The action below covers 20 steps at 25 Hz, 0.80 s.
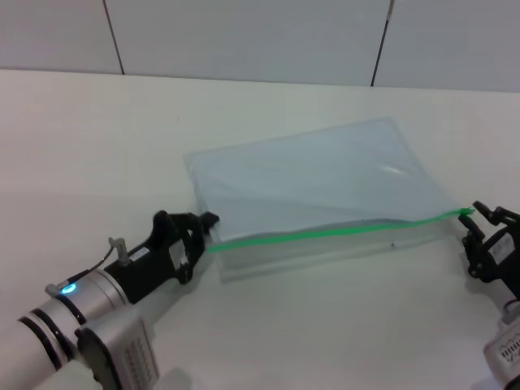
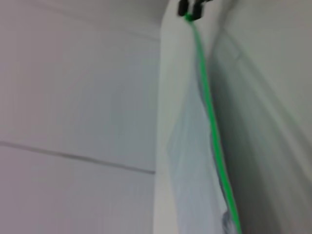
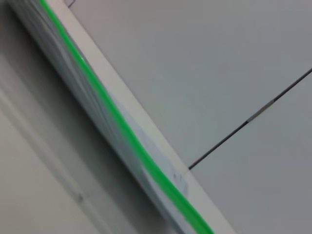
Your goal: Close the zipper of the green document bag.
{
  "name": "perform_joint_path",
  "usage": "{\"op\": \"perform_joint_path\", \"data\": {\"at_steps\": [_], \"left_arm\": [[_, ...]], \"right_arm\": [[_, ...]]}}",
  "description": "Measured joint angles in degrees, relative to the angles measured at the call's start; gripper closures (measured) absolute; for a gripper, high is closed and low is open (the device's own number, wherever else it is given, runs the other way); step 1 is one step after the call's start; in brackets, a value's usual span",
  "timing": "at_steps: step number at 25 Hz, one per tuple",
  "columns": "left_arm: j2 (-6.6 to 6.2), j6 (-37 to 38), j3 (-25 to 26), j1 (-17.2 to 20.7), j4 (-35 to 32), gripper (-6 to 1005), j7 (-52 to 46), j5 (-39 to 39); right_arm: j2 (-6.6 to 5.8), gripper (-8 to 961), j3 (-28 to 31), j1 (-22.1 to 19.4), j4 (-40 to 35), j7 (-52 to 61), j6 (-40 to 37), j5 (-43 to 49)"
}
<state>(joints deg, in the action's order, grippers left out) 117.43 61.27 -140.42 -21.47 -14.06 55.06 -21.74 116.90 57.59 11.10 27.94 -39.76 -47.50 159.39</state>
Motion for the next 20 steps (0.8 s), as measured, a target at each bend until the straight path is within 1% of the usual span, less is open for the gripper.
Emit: {"op": "perform_joint_path", "data": {"at_steps": [3,7,9,10,12,15,16,18,19,20], "left_arm": [[-0.03,1.12,0.00,0.37,-0.69,862,-0.27,-2.54],[-0.06,4.92,-0.02,0.88,-0.71,860,-2.20,-5.92],[-0.10,6.60,-0.01,1.05,-0.71,859,-2.91,-8.56],[-0.10,7.55,-0.03,1.18,-0.71,858,-3.40,-10.24],[-0.12,9.83,-0.03,1.58,-0.71,763,-5.33,-13.39],[-0.29,14.62,-0.03,2.41,-0.41,724,-10.79,-18.83],[-0.29,14.62,-0.03,2.41,-0.41,712,-10.79,-18.83],[-0.38,18.73,-0.03,3.00,0.25,686,-16.38,-25.31],[-0.38,18.73,-0.03,3.00,0.25,683,-16.38,-25.31],[-0.43,20.88,-0.03,3.39,0.63,680,-19.50,-29.51]], "right_arm": [[0.12,719,-0.32,-0.05,0.08,1.37,-2.91,-0.68],[-0.08,707,-1.85,-0.20,-1.21,5.99,-9.27,-2.12],[-0.09,499,-2.01,-0.29,-1.92,8.29,-12.55,-2.14],[-0.08,483,-2.05,-0.37,-2.05,9.28,-14.14,-2.15],[-0.04,452,-2.34,-0.54,-2.18,11.68,-16.81,-2.16],[-0.10,405,-3.08,-0.47,-2.21,14.86,-19.16,-2.16],[-0.12,390,-3.19,-0.40,-2.21,15.84,-19.60,-2.16],[-0.14,358,-3.30,-0.24,-2.13,18.07,-20.36,-2.16],[-0.14,343,-3.32,-0.15,-2.04,19.18,-20.54,-2.16],[-0.14,327,-3.34,0.00,-1.89,20.56,-20.71,-2.15]]}}
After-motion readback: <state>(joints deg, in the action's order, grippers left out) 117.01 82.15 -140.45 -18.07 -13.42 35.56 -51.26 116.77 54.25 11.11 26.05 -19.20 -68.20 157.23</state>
